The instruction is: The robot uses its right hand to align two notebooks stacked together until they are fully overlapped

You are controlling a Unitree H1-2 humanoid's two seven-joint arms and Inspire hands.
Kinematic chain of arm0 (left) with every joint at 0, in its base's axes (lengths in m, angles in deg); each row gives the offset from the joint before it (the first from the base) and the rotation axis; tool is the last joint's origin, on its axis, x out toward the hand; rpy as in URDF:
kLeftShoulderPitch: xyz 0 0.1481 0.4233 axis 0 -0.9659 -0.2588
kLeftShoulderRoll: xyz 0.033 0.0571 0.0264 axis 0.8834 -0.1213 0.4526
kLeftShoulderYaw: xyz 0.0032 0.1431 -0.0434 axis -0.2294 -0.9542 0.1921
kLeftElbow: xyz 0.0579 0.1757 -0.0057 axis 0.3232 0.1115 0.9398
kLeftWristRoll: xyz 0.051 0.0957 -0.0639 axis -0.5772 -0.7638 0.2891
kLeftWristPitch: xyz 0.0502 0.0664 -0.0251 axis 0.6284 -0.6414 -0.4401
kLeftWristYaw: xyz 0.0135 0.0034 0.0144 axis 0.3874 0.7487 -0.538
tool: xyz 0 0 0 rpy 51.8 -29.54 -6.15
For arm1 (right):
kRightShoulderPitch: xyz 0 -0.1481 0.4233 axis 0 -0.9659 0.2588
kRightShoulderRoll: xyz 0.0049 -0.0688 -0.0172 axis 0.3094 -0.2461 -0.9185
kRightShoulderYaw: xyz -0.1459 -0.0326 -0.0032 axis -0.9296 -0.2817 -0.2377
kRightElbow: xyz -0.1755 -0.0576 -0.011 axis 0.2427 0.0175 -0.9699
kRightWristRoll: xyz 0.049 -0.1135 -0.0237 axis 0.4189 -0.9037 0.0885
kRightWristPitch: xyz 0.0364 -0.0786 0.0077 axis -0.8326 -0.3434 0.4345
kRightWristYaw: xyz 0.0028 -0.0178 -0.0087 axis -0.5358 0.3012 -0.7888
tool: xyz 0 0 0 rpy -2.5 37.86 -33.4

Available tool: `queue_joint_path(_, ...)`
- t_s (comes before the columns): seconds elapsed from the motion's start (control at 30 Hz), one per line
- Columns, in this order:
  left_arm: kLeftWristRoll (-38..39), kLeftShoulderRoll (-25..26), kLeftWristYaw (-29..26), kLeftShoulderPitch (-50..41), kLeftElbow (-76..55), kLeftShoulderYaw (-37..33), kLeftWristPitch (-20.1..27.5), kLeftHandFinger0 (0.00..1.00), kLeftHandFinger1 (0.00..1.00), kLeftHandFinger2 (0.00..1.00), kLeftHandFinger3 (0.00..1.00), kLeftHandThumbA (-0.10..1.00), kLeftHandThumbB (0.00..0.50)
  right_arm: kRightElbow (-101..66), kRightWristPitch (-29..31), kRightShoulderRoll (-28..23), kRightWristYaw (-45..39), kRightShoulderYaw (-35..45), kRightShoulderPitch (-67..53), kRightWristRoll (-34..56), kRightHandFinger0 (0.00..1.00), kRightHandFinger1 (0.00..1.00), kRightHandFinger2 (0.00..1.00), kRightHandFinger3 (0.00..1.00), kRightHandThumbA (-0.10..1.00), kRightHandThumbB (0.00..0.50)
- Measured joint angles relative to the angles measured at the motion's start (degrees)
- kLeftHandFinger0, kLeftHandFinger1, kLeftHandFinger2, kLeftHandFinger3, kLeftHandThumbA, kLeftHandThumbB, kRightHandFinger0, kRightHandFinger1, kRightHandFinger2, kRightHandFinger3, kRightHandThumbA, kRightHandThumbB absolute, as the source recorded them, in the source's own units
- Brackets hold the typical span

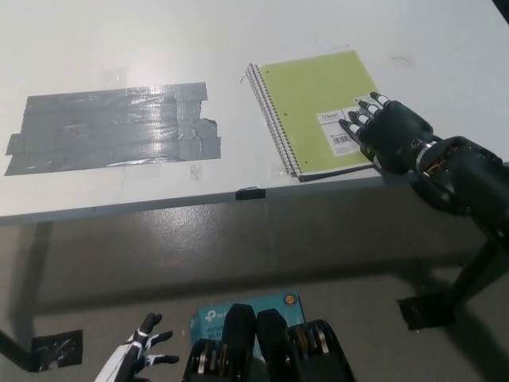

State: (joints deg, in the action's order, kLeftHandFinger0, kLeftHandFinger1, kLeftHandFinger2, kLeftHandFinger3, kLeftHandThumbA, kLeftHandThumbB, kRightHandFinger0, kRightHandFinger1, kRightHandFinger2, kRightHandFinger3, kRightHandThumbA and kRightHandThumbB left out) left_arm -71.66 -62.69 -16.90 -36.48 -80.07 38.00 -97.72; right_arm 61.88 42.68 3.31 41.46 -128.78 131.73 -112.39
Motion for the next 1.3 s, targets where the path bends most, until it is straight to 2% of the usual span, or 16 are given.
queue_joint_path(0.1,0.0,0.0,0.0,0.06,-0.01,0.01,-0.07,0.68,0.74,0.91,1.0,1.0,0.5,-0.01,-0.18,0.24,-0.35,0.36,0.0,0.02,1.0,1.0,1.0,1.0,1.0,0.308)
queue_joint_path(0.2,0.01,-0.03,0.0,0.06,-0.05,0.03,-0.21,0.72,0.77,0.92,1.0,1.0,0.5,-0.04,-1.18,1.15,-1.82,1.44,-0.01,0.05,1.0,1.0,1.0,1.0,1.0,0.302)
queue_joint_path(0.3,0.01,-0.02,0.0,0.06,-0.06,0.02,-0.21,0.72,0.77,0.92,1.0,1.0,0.5,-0.25,-3.13,2.54,-4.45,2.96,-0.03,0.18,1.0,1.0,1.0,1.0,1.0,0.3)
queue_joint_path(0.37,0.01,-0.02,0.01,0.06,-0.09,0.03,-0.21,0.68,0.75,0.92,1.0,1.0,0.5,-0.3,-4.02,3.19,-5.48,3.43,-0.02,0.2,1.0,1.0,1.0,1.0,1.0,0.299)
queue_joint_path(0.7,0.03,-0.03,0.01,0.0,-0.47,0.06,-0.23,0.68,0.77,0.95,1.0,1.0,0.5,-1.0,-10.68,6.38,-10.9,5.24,-0.06,-0.08,1.0,1.0,1.0,1.0,1.0,0.349)
queue_joint_path(0.87,0.03,-0.03,0.01,-0.11,-0.47,0.04,-0.23,0.69,0.79,0.96,1.0,1.0,0.5,-2.42,-13.76,6.78,-13.2,5.14,-0.39,-0.73,1.0,1.0,1.0,1.0,1.0,0.34)
queue_joint_path(0.97,0.0,-0.02,0.01,-0.2,-0.47,0.04,-0.22,0.64,0.75,0.93,1.0,1.0,0.5,-2.91,-15.09,6.91,-14.21,5.07,-0.44,-0.97,1.0,1.0,1.0,1.0,1.0,0.34)
queue_joint_path(1.13,0.01,-0.05,0.0,-0.21,-0.47,0.08,-0.23,0.65,0.75,0.93,1.0,1.0,0.5,-3.29,-16.41,6.89,-15.44,4.92,-0.5,-1.37,1.0,1.0,1.0,1.0,1.0,0.342)
queue_joint_path(1.17,0.01,-0.06,0.0,-0.22,-0.47,0.09,-0.22,0.72,0.78,0.94,1.0,1.0,0.5,-3.28,-16.51,6.88,-15.5,4.88,-0.5,-1.54,1.0,1.0,1.0,1.0,1.0,0.342)
queue_joint_path(1.3,-0.02,-0.06,0.0,-0.25,-0.47,0.06,-0.24,0.69,0.77,0.97,1.0,1.0,0.5,-3.37,-16.33,6.49,-15.65,4.47,-0.43,-2.04,1.0,1.0,1.0,1.0,1.0,0.331)
